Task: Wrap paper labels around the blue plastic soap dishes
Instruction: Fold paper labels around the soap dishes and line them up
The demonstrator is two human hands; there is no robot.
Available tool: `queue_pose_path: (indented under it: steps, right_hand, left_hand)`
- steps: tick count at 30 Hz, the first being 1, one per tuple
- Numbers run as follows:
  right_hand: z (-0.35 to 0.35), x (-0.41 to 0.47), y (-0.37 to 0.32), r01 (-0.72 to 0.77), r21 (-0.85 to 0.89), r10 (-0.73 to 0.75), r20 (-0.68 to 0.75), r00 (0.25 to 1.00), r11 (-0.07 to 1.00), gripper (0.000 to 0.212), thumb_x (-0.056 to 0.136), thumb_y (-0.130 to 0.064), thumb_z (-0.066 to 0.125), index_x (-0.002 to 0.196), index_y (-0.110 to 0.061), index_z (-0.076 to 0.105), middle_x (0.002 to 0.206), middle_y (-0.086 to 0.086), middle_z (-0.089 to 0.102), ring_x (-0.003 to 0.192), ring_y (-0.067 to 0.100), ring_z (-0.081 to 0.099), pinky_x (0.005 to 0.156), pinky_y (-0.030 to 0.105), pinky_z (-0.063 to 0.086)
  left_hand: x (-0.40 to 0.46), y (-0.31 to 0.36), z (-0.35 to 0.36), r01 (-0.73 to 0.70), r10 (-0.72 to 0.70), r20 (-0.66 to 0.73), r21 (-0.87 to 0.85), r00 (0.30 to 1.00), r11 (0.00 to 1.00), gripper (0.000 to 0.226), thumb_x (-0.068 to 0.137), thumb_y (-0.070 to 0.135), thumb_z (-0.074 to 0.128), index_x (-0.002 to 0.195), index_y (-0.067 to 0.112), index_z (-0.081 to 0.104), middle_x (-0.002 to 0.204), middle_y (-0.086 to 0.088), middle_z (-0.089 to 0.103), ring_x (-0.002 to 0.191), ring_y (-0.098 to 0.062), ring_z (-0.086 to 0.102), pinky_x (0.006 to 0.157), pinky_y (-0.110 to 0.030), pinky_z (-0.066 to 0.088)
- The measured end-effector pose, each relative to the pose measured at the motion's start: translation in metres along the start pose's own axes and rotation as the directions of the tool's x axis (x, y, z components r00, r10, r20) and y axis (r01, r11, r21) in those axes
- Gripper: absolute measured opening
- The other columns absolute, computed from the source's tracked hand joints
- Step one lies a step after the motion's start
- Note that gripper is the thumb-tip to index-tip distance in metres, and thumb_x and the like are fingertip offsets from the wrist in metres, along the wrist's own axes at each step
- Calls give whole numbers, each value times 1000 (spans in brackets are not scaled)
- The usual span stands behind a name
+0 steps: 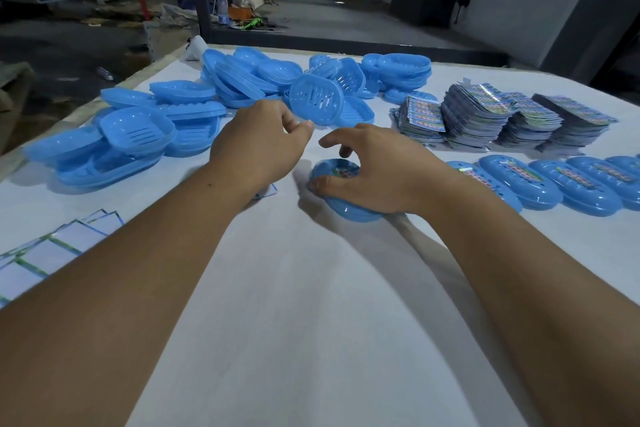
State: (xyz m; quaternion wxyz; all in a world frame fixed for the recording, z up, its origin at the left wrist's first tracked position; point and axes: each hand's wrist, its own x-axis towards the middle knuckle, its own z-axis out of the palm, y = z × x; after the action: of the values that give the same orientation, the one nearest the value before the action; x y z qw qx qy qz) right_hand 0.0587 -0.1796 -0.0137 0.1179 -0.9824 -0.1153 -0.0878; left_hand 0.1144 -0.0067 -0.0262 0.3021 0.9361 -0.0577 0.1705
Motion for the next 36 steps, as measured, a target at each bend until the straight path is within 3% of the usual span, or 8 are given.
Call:
queue_pose_path:
  steps: [5,7,10,16,23,28,32,36]
  right_hand:
    - [1,3,4,-67,-89,65,-18,998,994,58,74,-75,57,121,-41,62,109,-11,53,95,17,54,78,35,47]
    - [1,4,4,-81,-105,79,-22,997,991,58,73,-74,58,120,-40,63,105,-11,50,94,17,51,74,34,41]
    - [0,3,7,-85,-87,82,-39,996,993,56,73,-70,63,120,-40,63,107,-11,55,100,19,53,75,34,42]
    - [-11,-1,20,-120,11,120,11,993,993,51,73,-55,72,120,-38,62,105,-13,61,97,16,56,85,38,52]
    - [-18,-1,38,-167,-7,167,5,986,986,46,80,-27,68,124,-36,62,109,-12,58,102,18,56,90,39,53]
    - [-15,2,42,-175,19,174,16,985,984,46,81,-21,67,124,-36,63,109,-11,59,104,17,57,90,38,53]
    - [-10,5,40,-147,99,152,-41,988,984,36,84,-29,66,119,-34,66,101,-15,58,96,12,55,82,32,48]
    - [-2,7,32,-78,149,93,-100,991,986,27,88,-25,64,114,-29,69,100,-13,64,80,5,53,68,24,40]
  left_hand:
    - [0,-1,1,-5,4,16,29,1000,1000,33,90,58,57,76,28,55,78,14,55,75,-14,56,67,-33,41]
    - [-1,-1,1,0,0,26,32,1000,999,33,90,59,57,77,28,55,74,10,58,68,-14,57,63,-33,44]
    - [-2,0,0,5,-6,31,42,1000,999,32,90,59,56,80,28,56,67,5,61,57,-15,59,56,-31,46]
    - [0,-2,1,-2,0,30,62,1000,998,32,90,60,57,80,29,57,75,7,64,68,-11,59,64,-33,46]
    - [-1,0,0,3,-7,56,79,998,997,32,91,60,56,81,30,57,74,4,65,65,-11,60,64,-32,45]
    - [-1,-3,-2,13,-16,61,62,998,998,32,91,59,57,79,29,58,75,4,67,69,-13,62,66,-34,47]
    - [6,-10,-7,47,-50,46,77,998,996,31,91,58,56,81,29,60,78,6,66,74,-14,62,72,-36,52]
    - [13,-22,-22,58,-60,-1,225,998,973,28,93,47,55,81,24,64,80,2,63,75,-20,57,65,-34,42]
